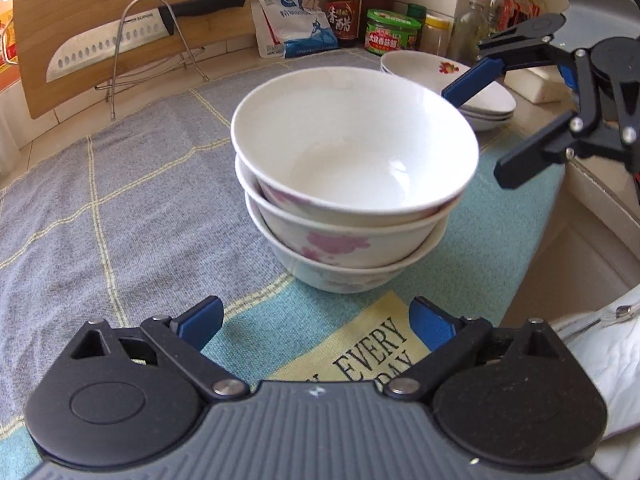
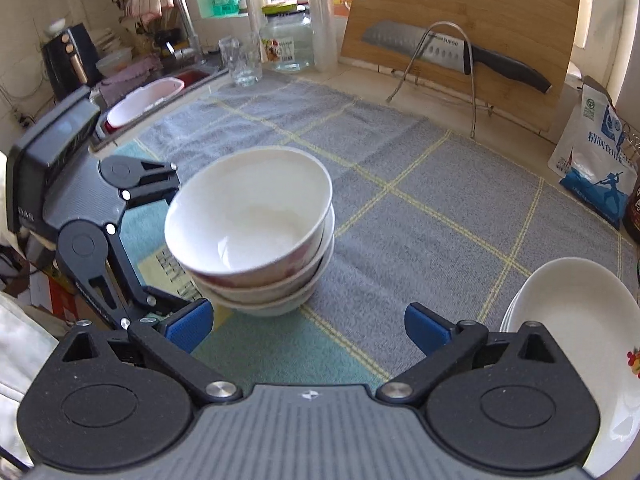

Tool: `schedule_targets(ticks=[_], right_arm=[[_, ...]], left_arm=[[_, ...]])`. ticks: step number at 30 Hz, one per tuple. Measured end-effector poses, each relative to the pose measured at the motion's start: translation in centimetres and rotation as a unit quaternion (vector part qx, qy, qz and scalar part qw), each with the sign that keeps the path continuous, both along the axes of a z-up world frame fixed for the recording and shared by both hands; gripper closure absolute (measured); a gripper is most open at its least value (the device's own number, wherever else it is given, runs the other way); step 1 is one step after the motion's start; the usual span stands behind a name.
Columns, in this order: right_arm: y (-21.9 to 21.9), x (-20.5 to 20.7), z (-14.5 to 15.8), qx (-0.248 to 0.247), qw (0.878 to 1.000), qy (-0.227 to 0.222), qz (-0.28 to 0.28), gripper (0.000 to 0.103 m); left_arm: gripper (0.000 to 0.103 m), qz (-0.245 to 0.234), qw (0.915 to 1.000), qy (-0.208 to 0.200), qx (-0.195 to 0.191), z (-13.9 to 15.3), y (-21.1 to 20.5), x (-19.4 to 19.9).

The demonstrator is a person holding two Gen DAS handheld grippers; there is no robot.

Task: Organize plates and bowls
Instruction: 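Grasp the bowl stack from opposite sides with both grippers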

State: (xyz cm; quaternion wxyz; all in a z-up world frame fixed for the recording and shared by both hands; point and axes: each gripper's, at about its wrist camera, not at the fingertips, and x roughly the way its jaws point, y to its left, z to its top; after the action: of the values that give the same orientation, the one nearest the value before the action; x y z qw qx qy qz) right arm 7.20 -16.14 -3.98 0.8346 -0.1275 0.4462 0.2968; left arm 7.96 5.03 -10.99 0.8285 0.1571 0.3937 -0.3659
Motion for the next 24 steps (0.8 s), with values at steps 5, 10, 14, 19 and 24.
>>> schedule_targets(ticks=[5,10,14,19,24], right_arm=[[1.7,-0.3,-3.4,-0.049,0.999,0.007,0.006,0.000],[2.7,0.0,-4.9,-0.069,0.998,0.003,0.015,0.000],[3.1,0.8,-5.9,-0.067,0.998,0.014,0.014,0.000],[3.0,1.1,-6.3,-0.059,0.998,0.000,0.025,0.000],[3.4,1.4,-6.0,-0.062,0.998,0.002,0.029,0.000]], left_arm=[[0.002,-0.033,0.9992,-0.016,0.014,-0.5,-0.4,0.4],[0.000,-0.065,0.9975,-0.024,0.007,-0.7,-0.2,0.9],[0.000,-0.068,0.9971,-0.034,-0.003,-0.9,0.0,0.8],[0.001,-0.082,0.9961,-0.033,0.000,-0.7,-0.2,1.0],[0.003,-0.120,0.9921,-0.035,-0.009,-0.6,0.0,2.1]])
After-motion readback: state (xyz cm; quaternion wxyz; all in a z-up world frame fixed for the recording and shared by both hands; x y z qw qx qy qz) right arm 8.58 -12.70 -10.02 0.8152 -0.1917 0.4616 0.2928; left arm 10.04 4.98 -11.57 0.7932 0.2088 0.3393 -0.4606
